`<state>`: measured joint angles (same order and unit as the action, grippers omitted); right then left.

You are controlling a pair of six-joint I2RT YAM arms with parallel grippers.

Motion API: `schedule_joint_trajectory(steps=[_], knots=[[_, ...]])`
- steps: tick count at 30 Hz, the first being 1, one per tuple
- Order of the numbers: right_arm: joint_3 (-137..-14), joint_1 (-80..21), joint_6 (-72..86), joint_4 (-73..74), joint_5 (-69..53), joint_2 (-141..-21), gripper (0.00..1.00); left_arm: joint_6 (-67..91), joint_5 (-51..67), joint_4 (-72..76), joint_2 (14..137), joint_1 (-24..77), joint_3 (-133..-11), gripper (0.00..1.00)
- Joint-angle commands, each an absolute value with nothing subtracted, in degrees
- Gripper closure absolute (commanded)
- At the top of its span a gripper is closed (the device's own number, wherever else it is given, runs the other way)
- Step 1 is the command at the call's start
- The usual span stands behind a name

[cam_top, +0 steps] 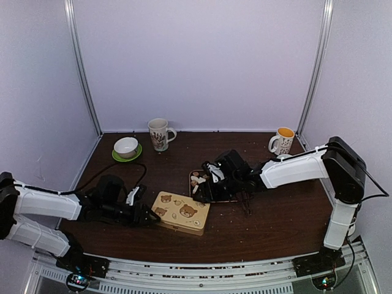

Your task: Pack the chocolate

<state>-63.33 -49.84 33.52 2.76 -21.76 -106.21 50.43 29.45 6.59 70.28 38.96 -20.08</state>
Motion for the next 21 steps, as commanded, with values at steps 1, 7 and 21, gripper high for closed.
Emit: schedule_joint_trajectory(steps=[1,7,21], knots=[[-60.5,-51.0,33.5,0.1,-27.5,-105.9,0.31,51.8,26.4,12.8,75.6,38.5,-23.3,0.44],[-56.0,-55.3,37.3,-3.7,-29.6,-103.1,0.31,55.4,26.5,23.0,84.0,37.1,-23.6,0.45],[-58.0,-61.4,40.3,-4.6,-28.9,-102.8,0.32,48.6,22.7,12.7,78.0,29.2,-25.7,0.42]])
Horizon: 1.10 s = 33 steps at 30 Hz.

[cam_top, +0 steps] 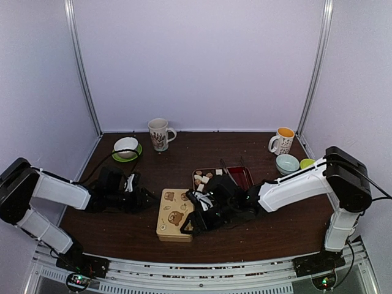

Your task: Pack the chocolate

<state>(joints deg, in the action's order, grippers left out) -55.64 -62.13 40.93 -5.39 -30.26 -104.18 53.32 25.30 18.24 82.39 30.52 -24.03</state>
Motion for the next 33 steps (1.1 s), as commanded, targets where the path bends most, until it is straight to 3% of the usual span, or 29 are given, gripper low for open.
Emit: schedule_joint_trajectory(steps=[1,7,9,12,14,22,33], knots=[[-58.1,-60.9,39.9,-3.5,-27.7,-102.2,0.31,47.4,23.0,11.7,76.2,29.2,-25.9,0.42],[-55.6,-55.2,40.6,-4.8,-22.6,-98.1,0.33,42.7,27.4,9.7,73.6,29.1,-28.4,0.51],[-55.6,-53.7,40.8,-6.3,-22.7,-97.9,0.38,43.2,28.6,11.2,74.2,29.1,-28.7,0.65],[-56.5,-52.1,41.9,-10.3,-25.4,-99.3,0.78,44.7,31.5,17.2,75.6,29.1,-28.4,0.97],[-57.0,-51.5,43.3,-13.7,-27.3,-101.0,1.0,45.1,33.7,20.7,77.1,29.1,-28.5,1.0],[-56.4,-49.5,51.0,-30.2,-31.0,-108.0,1.0,46.5,40.0,30.5,83.1,29.2,-29.7,1.0],[-56.2,-48.1,51.9,-33.9,-32.8,-116.4,1.0,46.6,38.2,29.7,83.1,30.0,-29.1,1.0]])
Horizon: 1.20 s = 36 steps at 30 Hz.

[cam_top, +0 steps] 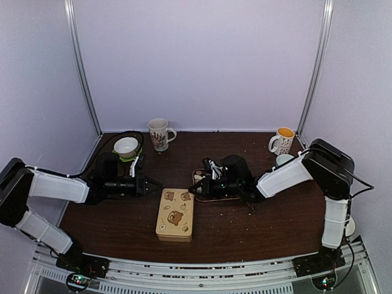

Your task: Pack the chocolate

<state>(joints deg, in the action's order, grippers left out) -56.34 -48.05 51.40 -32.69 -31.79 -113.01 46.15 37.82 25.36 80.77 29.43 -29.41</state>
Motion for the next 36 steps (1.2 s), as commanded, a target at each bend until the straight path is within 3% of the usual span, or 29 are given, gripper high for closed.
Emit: schedule_joint_trajectory(steps=[1,9,17,22,29,32,36], knots=[[-55.9,-48.0,51.8,-33.6,-32.6,-116.2,1.0,47.1,37.8,32.2,84.8,30.0,-28.3,1.0],[-55.8,-48.5,49.3,-31.2,-33.3,-109.2,1.0,54.5,39.5,48.9,99.0,30.1,-23.9,1.0],[-53.0,-49.3,50.8,-34.3,-31.8,-114.2,1.0,55.7,40.4,47.1,91.5,30.5,-23.5,1.0],[-51.9,-49.9,51.7,-34.2,-32.8,-109.9,1.0,55.2,38.9,42.3,87.7,33.0,-22.2,1.0],[-50.1,-53.9,49.0,-30.4,-30.4,-105.4,1.0,57.7,39.9,45.4,95.7,33.8,-19.2,1.0],[-47.8,-54.6,51.3,-35.5,-29.7,-108.8,1.0,60.5,39.9,48.6,91.4,34.2,-16.9,1.0],[-46.1,-54.7,53.6,-40.2,-29.1,-110.9,1.0,57.6,36.5,39.6,83.1,36.2,-17.1,1.0]])
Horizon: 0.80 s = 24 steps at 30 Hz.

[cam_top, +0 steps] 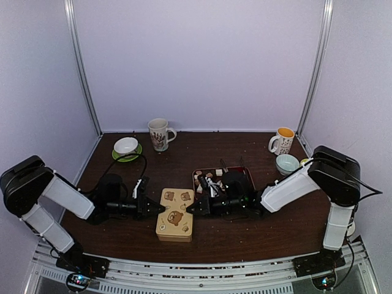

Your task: Pack the chocolate

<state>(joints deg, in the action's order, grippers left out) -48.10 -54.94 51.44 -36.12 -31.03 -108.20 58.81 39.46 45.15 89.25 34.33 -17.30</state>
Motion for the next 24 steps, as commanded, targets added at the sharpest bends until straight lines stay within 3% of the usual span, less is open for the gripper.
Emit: schedule_joint_trajectory(steps=[1,6,11,17,21,24], knots=[[-46.1,-54.8,53.6,-40.0,-29.3,-110.5,1.0,56.9,35.9,38.2,81.8,37.2,-17.5,1.0],[-44.9,-56.3,50.3,-35.2,-29.2,-103.8,1.0,53.6,32.5,29.2,82.2,40.6,-19.1,1.0],[-42.3,-58.1,49.2,-34.7,-27.8,-102.4,1.0,55.2,32.4,33.5,84.3,41.0,-16.6,1.0],[-41.8,-58.2,52.2,-41.9,-28.8,-110.0,1.0,59.5,29.6,31.7,72.6,42.9,-13.2,1.0],[-41.0,-59.0,50.3,-39.4,-28.0,-105.5,1.0,59.0,27.1,26.8,66.3,44.6,-11.9,1.0],[-40.5,-61.9,45.2,-36.4,-28.1,-101.2,1.0,59.6,27.4,32.8,71.5,44.8,-9.0,1.0]])
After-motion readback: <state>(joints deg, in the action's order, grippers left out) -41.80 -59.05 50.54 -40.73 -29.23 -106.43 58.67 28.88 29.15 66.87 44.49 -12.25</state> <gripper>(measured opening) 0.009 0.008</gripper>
